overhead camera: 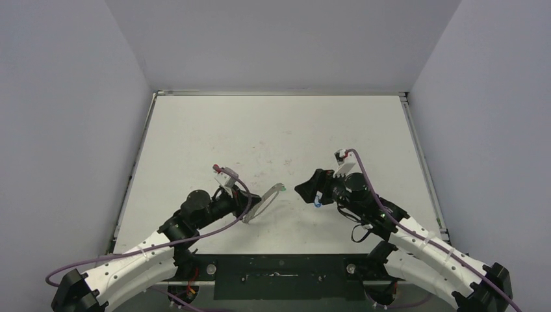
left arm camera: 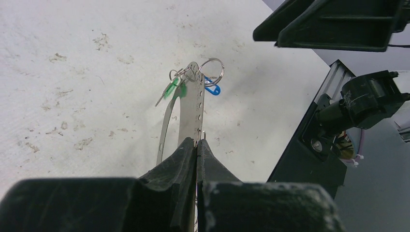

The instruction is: Put the keys on the keyring

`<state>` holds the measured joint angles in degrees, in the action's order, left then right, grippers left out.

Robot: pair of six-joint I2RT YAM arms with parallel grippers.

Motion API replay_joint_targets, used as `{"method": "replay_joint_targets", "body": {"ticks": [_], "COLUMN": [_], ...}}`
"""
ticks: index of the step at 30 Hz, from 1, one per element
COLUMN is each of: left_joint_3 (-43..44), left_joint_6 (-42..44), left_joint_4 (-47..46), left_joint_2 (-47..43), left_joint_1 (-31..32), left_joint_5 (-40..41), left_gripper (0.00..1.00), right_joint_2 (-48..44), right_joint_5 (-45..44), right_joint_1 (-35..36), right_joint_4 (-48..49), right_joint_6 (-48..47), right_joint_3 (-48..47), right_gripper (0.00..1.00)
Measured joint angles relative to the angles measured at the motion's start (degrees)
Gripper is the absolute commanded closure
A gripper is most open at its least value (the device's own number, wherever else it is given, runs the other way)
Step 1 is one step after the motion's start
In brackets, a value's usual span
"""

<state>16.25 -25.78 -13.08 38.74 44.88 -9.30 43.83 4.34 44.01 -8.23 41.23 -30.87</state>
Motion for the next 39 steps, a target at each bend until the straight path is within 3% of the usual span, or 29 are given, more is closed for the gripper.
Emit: {"method": "replay_joint_targets", "body": {"ticks": [7,14,21,31,39], "left_joint_3": [-3.8,-5.7,-5.9,-4.5,-1.0], "left_joint_6": [5.0,9.6,12.2,3.4,-6.0], "left_joint_4": [-3.6,-8.9,-11.2,-9.7,-8.8], "left_joint_2": [-3.9,-4.8,-4.7,0.1,2.8], "left_joint_1": [0.0,0.0,0.0,0.0,0.0], "left_joint_5": [-1.8,-6.1,-8.5,-7.4,-6.8], "left_gripper": [1.00,1.00,1.00,1.00,1.00], "right_joint_2": [4.9,7.9,9.2,11.6,17.8], "right_joint_5": [11.5,18.8,21.0,20.5,20.1], "right_joint_1": [-1.6,-1.6,-1.6,-1.6,-1.6], "right_joint_4": [4.4,13.4,16.6,17.2,17.2], "right_joint_6": [-0.1,-0.1,-0.1,-2.2,-5.5], "right_joint_3": [2.8,5.0,5.1,4.9,3.1], "right_gripper": [0.31,0.34,0.38,0.46,0.41]}}
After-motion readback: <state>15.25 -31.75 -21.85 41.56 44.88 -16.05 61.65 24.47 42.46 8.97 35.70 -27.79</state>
